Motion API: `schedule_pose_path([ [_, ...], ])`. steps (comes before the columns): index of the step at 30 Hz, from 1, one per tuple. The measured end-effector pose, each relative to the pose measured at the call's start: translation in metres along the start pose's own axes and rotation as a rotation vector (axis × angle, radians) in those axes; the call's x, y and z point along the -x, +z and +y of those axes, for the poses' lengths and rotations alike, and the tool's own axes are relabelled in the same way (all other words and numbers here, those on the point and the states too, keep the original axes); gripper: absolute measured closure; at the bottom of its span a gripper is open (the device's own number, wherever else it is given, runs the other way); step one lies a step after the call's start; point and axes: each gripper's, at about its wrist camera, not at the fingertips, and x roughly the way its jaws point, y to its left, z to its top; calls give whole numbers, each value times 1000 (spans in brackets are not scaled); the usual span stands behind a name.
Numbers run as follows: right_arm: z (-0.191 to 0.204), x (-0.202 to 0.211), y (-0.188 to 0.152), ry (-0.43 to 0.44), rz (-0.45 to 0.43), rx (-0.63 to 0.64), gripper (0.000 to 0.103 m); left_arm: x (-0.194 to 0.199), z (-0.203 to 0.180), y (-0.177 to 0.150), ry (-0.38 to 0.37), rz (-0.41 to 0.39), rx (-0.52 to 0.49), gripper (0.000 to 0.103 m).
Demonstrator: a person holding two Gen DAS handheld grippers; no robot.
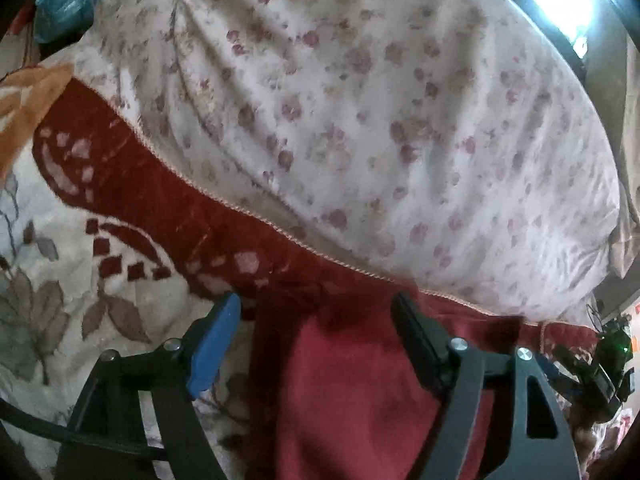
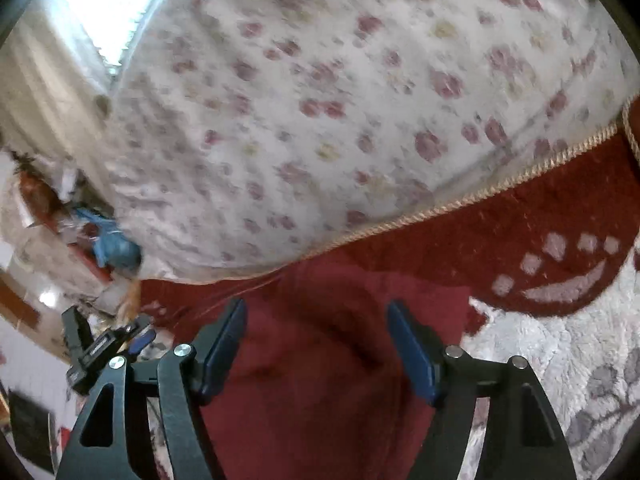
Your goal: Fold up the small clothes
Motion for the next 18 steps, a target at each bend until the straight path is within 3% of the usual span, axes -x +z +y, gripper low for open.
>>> schedule_pose_path([
  [2, 16, 0, -4, 1, 18, 69, 40, -5, -4, -1, 6, 24, -10, 26],
  [6, 36, -36, -7, -76, 110, 169, 46, -41, -18, -16, 61, 123, -60, 27],
  [10, 17, -81, 0, -256, 137, 146, 47, -87, -21, -33, 148, 257, -103, 26],
  [13, -9, -101, 6, -292, 145, 52, 47, -99, -16, -38, 178, 254, -126, 24],
  [18, -11, -90, 9, -256, 135, 29, 47, -63, -4, -36, 111, 236, -92, 24],
])
